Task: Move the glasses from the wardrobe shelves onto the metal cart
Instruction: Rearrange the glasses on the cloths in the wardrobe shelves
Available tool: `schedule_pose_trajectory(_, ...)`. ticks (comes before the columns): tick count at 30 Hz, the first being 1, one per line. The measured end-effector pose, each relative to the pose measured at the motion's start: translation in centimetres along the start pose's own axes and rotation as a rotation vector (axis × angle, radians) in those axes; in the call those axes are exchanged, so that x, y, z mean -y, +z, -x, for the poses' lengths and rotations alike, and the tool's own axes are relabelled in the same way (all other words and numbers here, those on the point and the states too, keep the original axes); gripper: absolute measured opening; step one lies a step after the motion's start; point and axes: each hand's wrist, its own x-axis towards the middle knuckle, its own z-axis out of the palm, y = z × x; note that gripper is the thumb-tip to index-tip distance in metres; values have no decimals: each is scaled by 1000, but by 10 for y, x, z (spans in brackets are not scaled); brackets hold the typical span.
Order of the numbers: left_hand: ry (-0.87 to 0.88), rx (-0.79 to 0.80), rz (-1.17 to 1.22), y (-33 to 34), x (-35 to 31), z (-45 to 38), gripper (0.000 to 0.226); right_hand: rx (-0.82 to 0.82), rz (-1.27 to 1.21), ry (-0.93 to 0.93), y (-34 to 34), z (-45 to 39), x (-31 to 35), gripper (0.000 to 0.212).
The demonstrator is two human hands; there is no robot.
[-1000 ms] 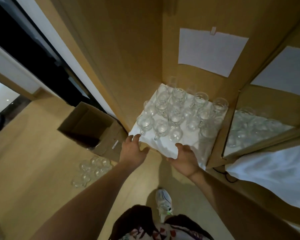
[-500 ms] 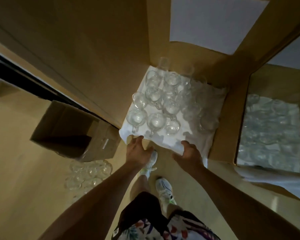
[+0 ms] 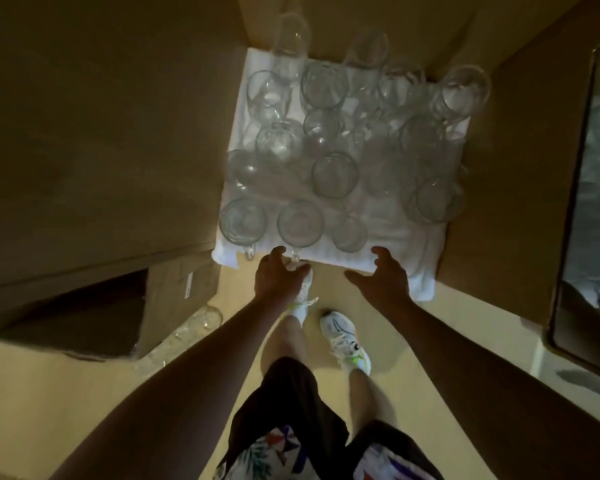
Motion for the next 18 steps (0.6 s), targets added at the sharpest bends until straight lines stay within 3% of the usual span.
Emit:
schedule_pose_trajectory(6,-134,109,165,12,-3,-36,64,-59,-61,-18,13,-34,3,93)
schedule_pose_trajectory(11,-188,178,142,13,-4,-53,32,-186,-131,-91,24,-49,14,106)
schedule_pose_trajectory(15,-222,226,192,13,-3,-65,48,-224,-91,-166,31,-53,17,104)
schedule_pose_trajectory(18,-209,239,194,14,0,-68,41,-237,-124,-156,32,-51,20,98)
